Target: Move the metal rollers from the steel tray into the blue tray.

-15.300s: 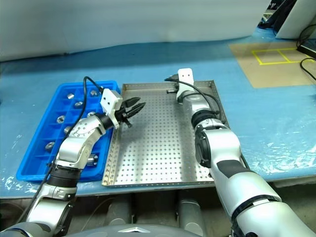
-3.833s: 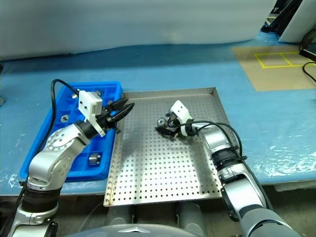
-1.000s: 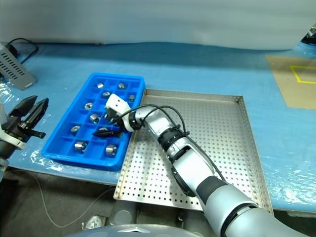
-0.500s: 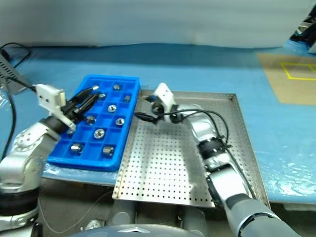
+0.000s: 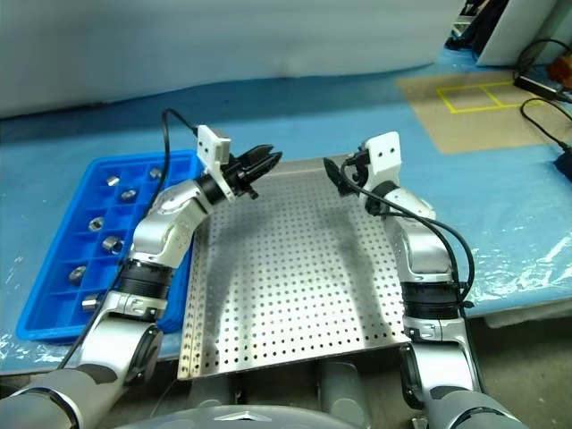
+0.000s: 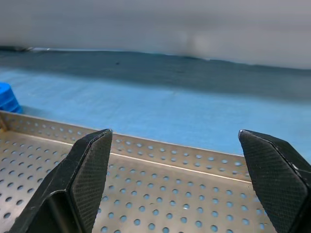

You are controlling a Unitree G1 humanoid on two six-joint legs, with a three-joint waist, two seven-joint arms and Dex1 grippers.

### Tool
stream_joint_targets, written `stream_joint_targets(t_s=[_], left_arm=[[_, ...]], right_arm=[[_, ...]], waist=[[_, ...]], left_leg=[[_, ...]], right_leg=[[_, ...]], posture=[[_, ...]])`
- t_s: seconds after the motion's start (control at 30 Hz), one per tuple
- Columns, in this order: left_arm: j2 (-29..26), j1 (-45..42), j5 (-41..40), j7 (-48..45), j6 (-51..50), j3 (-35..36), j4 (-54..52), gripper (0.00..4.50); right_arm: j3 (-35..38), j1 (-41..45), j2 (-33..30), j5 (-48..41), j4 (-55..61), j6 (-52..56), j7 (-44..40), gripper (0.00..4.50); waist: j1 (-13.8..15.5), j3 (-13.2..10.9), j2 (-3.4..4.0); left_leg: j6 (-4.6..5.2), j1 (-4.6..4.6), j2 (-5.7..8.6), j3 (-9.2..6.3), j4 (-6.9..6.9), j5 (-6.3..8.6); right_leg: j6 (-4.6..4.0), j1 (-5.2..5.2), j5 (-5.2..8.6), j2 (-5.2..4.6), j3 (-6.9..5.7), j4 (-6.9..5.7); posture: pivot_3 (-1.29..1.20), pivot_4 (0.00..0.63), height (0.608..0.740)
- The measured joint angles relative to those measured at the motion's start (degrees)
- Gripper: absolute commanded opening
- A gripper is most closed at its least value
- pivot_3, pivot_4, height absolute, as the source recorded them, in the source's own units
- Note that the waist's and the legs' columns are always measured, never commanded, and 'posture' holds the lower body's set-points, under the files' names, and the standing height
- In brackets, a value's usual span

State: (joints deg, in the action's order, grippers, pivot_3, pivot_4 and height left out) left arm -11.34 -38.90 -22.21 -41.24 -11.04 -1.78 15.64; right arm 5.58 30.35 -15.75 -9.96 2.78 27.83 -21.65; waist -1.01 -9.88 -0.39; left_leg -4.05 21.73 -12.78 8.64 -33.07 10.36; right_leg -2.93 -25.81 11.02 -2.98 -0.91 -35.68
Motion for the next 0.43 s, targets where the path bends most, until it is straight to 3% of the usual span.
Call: stream_joint_targets(t_s=[0.23,0.33,0.43], left_arm=[[-1.14,1.04,0.58,-0.56,-0.28,0.34,-1.46,1.42],[-1.84,2.43,0.68,0.52,-0.84,0.61,-3.43,1.42],[-2.82,4.49,0.6,1.55,-1.69,1.75,-6.51,1.42]], right_arm=[[-1.3,-1.38,-0.09,2.29,-3.95,-2.81,2.96,4.36],[-1.29,0.78,0.61,2.48,-7.17,-4.88,4.01,3.8],[-2.08,2.57,1.16,2.36,-9.21,-6.07,2.84,2.79]], waist=[[0.18,0.0,0.0],[0.21,-0.01,0.01],[0.27,-0.01,0.01]], left_leg=[[0.11,-0.58,0.04,0.05,-0.02,0.06],[0.11,-0.57,0.03,0.05,-0.01,0.06],[0.11,-0.52,0.01,0.05,0.02,0.06]], right_leg=[[-0.1,0.6,0.04,-0.08,-0.01,0.26],[-0.11,0.6,0.03,-0.08,-0.02,0.25],[-0.12,0.59,0.04,-0.07,-0.05,0.26]], posture=[[-0.24,0.15,0.74],[-0.18,0.15,0.74],[-0.14,0.15,0.74]])
